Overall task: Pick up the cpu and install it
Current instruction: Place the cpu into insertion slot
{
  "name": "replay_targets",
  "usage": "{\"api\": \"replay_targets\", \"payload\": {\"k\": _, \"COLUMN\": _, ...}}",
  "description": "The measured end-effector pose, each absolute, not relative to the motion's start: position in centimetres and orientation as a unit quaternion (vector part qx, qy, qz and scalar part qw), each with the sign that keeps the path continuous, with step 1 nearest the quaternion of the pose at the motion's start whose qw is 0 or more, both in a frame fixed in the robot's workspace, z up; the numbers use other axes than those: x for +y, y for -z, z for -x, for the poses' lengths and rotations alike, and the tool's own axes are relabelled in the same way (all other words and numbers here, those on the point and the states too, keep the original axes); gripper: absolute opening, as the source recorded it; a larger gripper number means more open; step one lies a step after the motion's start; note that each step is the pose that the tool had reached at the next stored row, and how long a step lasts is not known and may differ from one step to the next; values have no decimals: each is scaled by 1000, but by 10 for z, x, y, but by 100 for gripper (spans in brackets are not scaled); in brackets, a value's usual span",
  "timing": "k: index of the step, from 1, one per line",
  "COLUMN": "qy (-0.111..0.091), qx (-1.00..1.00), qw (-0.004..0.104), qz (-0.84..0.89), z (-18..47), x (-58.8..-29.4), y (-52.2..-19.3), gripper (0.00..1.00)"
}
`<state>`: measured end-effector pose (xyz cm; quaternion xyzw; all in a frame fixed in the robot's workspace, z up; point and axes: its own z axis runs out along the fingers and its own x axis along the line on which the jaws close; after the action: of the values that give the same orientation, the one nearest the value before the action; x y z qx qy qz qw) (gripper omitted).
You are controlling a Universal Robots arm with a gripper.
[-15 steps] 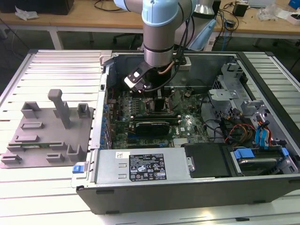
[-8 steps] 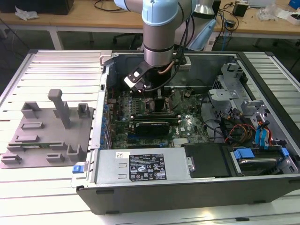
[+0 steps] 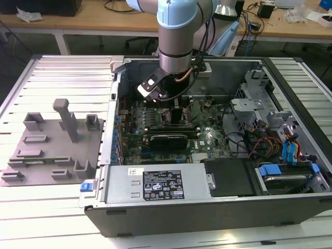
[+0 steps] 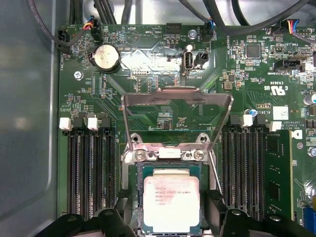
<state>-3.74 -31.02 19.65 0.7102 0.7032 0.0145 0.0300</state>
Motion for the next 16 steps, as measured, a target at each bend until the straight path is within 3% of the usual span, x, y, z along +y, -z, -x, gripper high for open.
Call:
{"api": "replay_targets", "payload": {"k": 11, "qy": -15, "qx": 703, "qw": 30, "qz": -710, "z": 37, "x": -310, "y": -197, "gripper": 69}}
{"api": "replay_targets", "payload": {"k": 13, "qy": -15, "qx": 703, "qw": 30, "qz": -710, "z": 37, "x": -310, "y": -197, "gripper": 67}}
{"api": "replay_targets", "payload": {"k": 14, "qy": -15, "qx": 703, "qw": 30, "qz": -710, "z": 37, "x": -310, "y": -197, "gripper": 60}}
{"api": "replay_targets", "payload": {"k": 16, "qy": -15, "qx": 703, "qw": 30, "qz": -710, "z": 37, "x": -310, "y": -197, "gripper": 60}}
